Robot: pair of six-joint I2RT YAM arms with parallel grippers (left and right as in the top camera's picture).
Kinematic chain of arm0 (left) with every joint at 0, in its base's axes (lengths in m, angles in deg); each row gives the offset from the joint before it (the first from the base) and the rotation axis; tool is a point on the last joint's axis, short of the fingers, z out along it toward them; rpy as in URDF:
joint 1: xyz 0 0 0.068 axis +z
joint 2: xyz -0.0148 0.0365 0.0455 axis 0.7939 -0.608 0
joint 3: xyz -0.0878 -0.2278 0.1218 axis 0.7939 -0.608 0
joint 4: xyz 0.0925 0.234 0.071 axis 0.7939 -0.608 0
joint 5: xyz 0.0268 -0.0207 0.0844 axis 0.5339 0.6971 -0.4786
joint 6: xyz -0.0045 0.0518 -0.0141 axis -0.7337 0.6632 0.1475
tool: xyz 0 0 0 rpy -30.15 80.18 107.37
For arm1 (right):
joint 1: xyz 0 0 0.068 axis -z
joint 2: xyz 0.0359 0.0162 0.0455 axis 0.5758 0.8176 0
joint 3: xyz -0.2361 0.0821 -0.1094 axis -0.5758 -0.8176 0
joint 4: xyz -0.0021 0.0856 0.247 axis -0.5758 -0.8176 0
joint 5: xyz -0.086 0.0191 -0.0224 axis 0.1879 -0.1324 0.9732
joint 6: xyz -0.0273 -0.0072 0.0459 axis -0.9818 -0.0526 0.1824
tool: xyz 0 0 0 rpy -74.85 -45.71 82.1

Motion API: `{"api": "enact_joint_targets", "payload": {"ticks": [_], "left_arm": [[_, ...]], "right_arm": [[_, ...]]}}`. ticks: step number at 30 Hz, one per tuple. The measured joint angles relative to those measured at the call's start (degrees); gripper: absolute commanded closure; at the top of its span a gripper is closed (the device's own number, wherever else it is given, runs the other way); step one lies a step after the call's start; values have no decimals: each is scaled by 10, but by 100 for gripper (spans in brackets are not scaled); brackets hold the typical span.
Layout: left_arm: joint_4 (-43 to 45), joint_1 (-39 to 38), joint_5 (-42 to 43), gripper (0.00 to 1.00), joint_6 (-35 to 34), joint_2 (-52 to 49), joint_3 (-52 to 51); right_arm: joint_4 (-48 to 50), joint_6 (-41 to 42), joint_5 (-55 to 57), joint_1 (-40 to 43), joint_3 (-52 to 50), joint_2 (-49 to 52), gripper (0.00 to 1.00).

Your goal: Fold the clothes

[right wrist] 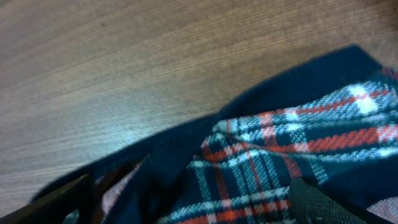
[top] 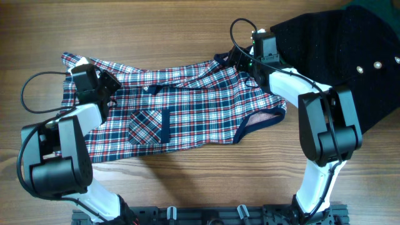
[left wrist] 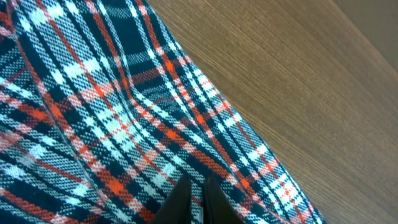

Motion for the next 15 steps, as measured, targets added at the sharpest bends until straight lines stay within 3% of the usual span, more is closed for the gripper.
{"api": "enact_joint_targets", "payload": {"ticks": [7, 12, 15], "left_arm": [[2, 0, -2, 94, -16, 0, 0], [3, 0, -25, 89, -167, 0, 0], [-37, 1, -33, 82, -197, 0, 14]], "right_arm": [[-96, -8, -12, 0, 2, -46, 0], [-222, -59, -45, 0, 8, -159, 0], [-319, -93, -73, 0, 39, -194, 0]]}}
